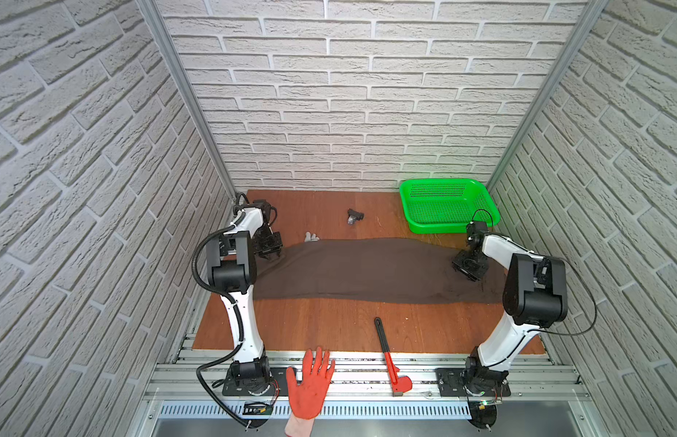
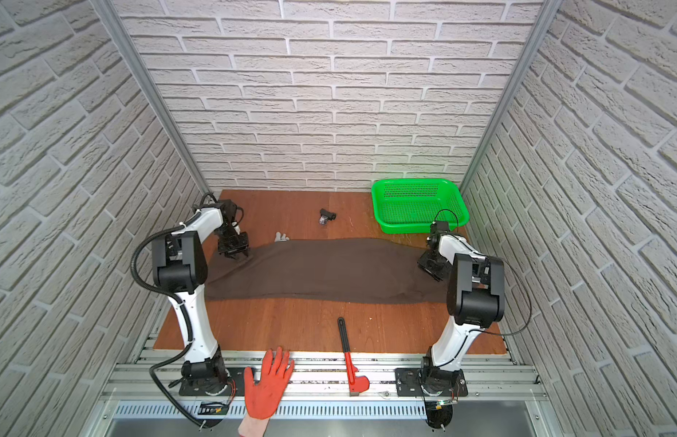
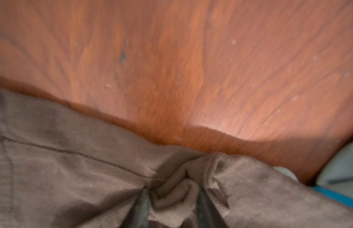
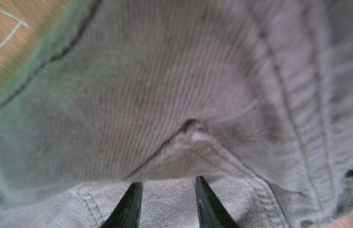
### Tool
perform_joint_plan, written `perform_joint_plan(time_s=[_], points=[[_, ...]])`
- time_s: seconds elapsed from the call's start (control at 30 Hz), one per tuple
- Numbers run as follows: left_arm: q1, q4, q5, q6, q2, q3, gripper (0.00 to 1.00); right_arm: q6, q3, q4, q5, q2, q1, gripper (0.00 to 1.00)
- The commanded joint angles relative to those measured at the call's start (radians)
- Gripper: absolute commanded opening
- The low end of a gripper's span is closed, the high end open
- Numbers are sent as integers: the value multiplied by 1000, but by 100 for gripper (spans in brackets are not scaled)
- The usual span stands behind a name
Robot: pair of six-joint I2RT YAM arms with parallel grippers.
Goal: Fold and stack the trousers
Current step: Smooth out the trousers at the center of the table.
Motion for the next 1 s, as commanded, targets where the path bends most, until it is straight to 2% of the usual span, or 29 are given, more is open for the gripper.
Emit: perform_joint_plan(time_s=[0.0, 0.13, 0.3, 0.4, 0.63, 0.73, 0.87, 0.97], points=[[-2, -15, -25, 2, -27, -24, 21, 4, -16, 3, 4, -10, 8, 46], [0, -25, -58, 6, -40, -19, 7, 4, -15, 4, -1, -8, 8, 46], [6, -69, -206, -11, -103, -1, 1, 3, -11, -1, 1, -11, 8, 46], [27, -118, -307, -12, -145, 39, 4, 4, -10, 0, 1, -9, 8, 46], [74, -200, -386, 21, -81, 187, 4, 9, -12, 10, -1, 7, 9, 46], [81, -207, -374, 22, -50, 229, 6, 8, -12, 8, 3, 11, 9, 46], [84, -205, -324, 20, -4, 236, 15, 8, -15, 12, 5, 23, 8, 44], [89, -186, -294, 20, 21, 215, 18, 8, -18, 18, 4, 36, 9, 37]])
